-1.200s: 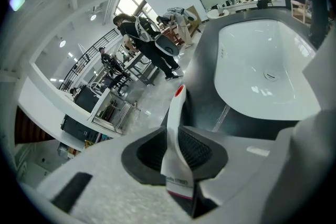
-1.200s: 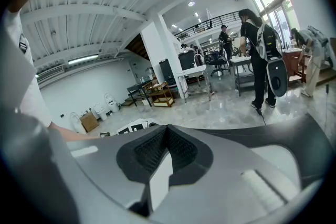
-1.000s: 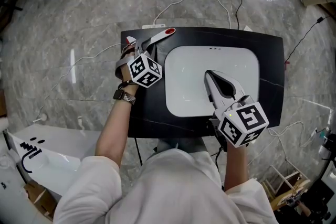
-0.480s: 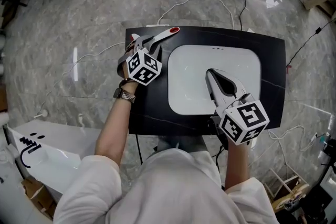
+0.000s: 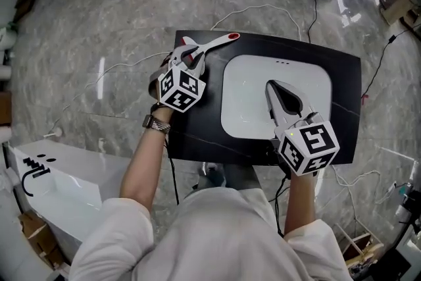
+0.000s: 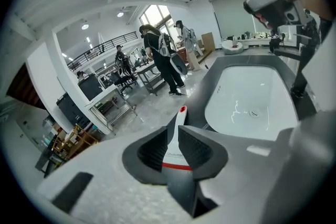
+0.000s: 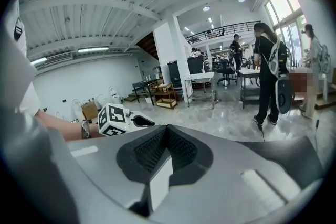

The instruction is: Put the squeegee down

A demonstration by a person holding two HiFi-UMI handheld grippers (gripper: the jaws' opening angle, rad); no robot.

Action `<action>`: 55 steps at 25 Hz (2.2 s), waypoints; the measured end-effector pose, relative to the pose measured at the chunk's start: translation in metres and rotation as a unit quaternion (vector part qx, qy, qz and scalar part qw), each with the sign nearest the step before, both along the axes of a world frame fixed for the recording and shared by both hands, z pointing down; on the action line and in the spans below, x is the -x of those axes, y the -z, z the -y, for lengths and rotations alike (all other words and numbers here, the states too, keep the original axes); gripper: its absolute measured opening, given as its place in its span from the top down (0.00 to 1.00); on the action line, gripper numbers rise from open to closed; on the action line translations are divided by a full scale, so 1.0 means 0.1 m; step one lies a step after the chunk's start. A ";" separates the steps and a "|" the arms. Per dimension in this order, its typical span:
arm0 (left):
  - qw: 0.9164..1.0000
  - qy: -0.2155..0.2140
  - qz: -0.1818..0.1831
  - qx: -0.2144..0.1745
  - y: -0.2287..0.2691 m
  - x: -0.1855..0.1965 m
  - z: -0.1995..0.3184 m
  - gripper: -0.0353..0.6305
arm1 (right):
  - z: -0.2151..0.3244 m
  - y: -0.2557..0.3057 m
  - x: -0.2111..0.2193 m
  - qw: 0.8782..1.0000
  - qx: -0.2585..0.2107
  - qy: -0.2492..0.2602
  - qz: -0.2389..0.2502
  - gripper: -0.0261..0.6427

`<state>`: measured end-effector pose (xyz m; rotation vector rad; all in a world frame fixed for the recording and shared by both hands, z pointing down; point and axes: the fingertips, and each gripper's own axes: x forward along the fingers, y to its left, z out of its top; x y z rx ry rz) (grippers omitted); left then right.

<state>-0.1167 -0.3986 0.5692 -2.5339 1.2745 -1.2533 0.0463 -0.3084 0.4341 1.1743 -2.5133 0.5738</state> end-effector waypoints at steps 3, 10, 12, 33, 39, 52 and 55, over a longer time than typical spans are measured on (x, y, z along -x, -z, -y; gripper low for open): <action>1.000 0.002 -0.005 -0.023 0.27 0.08 -0.13 0.87 | -0.09 0.13 0.06 1.000 -0.016 0.006 -0.004 0.95; 0.996 0.003 -0.041 -0.075 0.91 0.15 -0.62 0.94 | -0.38 0.48 0.11 0.998 -0.058 0.004 -0.011 0.95; 0.996 0.003 -0.043 -0.084 1.06 0.16 -0.80 0.94 | -0.48 0.59 0.10 0.997 -0.069 -0.001 -0.014 0.95; 0.980 -0.005 -0.149 -0.132 2.20 0.21 -2.43 0.94 | -1.66 1.42 0.28 0.984 -0.171 0.006 -0.038 0.95; 0.977 0.000 -0.154 -0.150 2.48 0.31 -2.77 0.94 | -1.96 1.57 0.35 0.981 -0.188 0.008 -0.038 0.95; 0.967 0.000 -0.180 -0.182 2.86 0.44 -3.38 0.94 | -2.45 1.85 0.50 0.975 -0.217 0.012 -0.040 0.95; 0.964 0.000 -0.183 -0.192 2.94 0.48 -3.45 0.94 | -2.51 1.87 0.52 0.975 -0.218 0.012 -0.041 0.95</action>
